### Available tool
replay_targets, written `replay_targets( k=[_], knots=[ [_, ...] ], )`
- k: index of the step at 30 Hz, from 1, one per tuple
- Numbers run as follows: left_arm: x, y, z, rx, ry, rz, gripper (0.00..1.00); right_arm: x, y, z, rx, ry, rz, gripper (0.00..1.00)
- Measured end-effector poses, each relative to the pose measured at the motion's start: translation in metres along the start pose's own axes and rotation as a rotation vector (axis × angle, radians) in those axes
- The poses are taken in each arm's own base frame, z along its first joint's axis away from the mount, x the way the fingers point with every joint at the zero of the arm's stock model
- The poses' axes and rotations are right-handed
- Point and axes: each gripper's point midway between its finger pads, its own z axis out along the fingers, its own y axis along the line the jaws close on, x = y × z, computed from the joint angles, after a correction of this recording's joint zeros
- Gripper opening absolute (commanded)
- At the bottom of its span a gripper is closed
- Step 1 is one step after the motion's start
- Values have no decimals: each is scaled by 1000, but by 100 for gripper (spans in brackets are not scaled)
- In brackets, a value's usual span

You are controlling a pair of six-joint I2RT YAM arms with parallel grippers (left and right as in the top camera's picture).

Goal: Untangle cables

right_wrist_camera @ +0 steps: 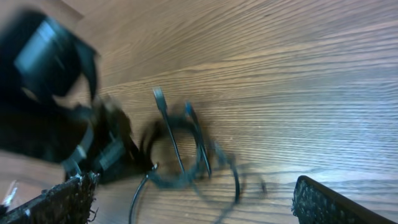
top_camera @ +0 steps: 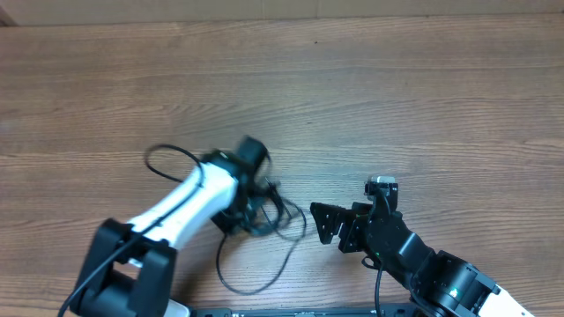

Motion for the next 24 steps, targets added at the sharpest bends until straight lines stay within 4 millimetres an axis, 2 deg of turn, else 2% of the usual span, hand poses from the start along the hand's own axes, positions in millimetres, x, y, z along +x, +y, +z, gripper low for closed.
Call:
replay_targets(
  k=[4,6,10,13,18,24],
  knots=[
    [-33,-15,-39,109,0,-59,4,4,12,0,-60,34,14,100],
    [-37,-24,-51,179,40,-62,6,8,17,0,-87,58,18,100],
    [-26,-33,-62,273,181,-65,7,14,35,2,-168,105,39,99],
    [-13,-40,-69,325,270,-49,7,21,40,10,-175,156,130,88],
    [3,-48,-77,378,369,-33,6,39,32,35,-91,235,292,71],
    [11,-48,-81,393,416,-12,6,57,7,68,57,260,358,61]
  ],
)
